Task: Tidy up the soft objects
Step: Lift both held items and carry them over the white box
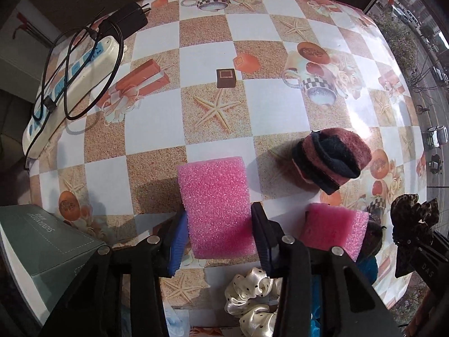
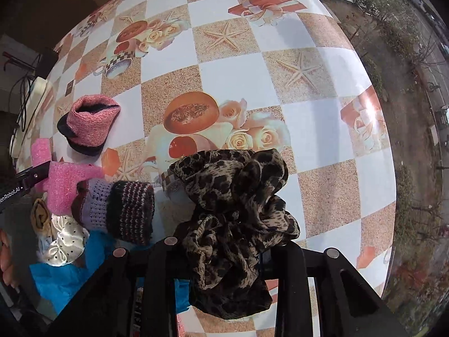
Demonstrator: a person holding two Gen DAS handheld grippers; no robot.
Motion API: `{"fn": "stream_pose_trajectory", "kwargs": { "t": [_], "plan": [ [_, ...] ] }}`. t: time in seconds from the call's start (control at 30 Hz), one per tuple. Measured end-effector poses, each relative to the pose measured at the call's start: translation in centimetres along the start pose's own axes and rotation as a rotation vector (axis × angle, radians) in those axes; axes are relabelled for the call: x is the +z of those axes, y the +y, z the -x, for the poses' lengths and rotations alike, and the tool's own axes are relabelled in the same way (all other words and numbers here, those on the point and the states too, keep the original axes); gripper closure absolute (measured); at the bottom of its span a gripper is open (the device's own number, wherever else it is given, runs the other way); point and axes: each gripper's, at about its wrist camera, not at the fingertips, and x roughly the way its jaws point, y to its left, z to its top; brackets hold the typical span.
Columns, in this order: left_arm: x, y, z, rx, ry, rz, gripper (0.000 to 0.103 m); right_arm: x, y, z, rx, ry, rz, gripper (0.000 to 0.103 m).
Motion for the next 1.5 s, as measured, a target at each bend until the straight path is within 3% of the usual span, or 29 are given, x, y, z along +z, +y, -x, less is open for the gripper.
{"fn": "stream_pose_trajectory", "kwargs": {
  "t": [0.3,0.57,0.73,0.93,1.07,1.3,1.5],
  "plan": [
    [-4.7,-1.6,9.8,0.025,-0.136,-0.082,0.056,-2.6,-0.8,6.3,0.077,-0.095,0.026,0.072],
    [-11.2,-1.7,15.8,0.005,-0.093,0.017,0.056,-5.7,0.8,9.9,0.162,-0.100,0.093,0.072],
    [-14.6,-0.1,17.5,0.000,-0.091,0.013,0.056,-9.1,4.1,13.4,0.169,-0.135,0.190,0.072],
    [-16.1,4.3,19.1,0.016,-0.136,-0.004,0.056,-12.7,9.7,14.2,0.235,-0.136,0.180,0.072],
    [-17.2,8.8,19.2,0.024,-0.152,0.024,0.056,-14.3,15.1,13.6,0.232,-0.112,0.266,0.072],
    [-19.9,16.6,18.1,0.036,-0.164,0.173,0.056,-14.6,22.7,14.3,0.205,-0.113,0.413,0.072],
    [-21.8,21.0,16.5,0.039,-0.165,0.300,0.056,-15.0,28.8,13.7,0.165,-0.088,0.586,0.072]
  ]
}}
